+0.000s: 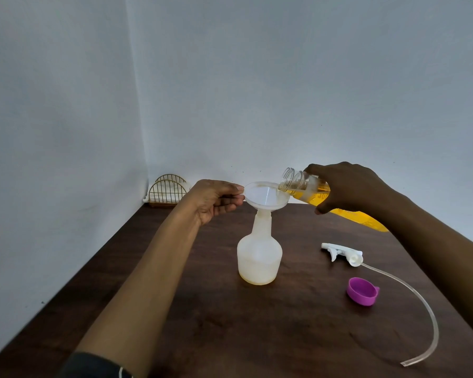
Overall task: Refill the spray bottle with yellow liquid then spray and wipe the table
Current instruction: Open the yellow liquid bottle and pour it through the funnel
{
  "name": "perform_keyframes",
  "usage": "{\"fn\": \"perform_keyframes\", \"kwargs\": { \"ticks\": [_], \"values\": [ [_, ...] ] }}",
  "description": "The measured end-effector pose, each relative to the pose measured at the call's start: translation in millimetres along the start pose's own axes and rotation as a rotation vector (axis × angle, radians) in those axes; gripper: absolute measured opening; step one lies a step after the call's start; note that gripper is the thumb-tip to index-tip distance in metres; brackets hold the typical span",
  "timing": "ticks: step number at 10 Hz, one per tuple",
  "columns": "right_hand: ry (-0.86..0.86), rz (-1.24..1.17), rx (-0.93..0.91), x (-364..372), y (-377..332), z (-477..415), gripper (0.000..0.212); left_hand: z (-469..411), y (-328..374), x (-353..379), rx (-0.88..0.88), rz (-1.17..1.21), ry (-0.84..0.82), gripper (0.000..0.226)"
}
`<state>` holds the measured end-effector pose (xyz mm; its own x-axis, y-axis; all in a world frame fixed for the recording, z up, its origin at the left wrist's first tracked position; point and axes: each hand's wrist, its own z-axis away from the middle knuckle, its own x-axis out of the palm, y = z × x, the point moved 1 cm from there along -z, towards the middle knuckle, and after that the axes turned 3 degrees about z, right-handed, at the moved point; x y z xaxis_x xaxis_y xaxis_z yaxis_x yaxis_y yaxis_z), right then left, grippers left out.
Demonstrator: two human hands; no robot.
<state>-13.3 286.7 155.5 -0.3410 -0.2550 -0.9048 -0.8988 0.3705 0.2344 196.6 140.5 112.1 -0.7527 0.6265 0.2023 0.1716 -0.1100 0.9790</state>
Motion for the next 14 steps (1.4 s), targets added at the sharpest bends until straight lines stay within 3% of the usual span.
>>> {"fn": "perform_keyframes", "kwargs": {
  "ticks": [14],
  "values": [
    [-0.025, 0.015, -0.019, -3.1, -0.1, -1.1, 0.079, -0.1, 0.2, 0.3, -0.006, 0.001, 0.000, 0.006]
  ]
}}
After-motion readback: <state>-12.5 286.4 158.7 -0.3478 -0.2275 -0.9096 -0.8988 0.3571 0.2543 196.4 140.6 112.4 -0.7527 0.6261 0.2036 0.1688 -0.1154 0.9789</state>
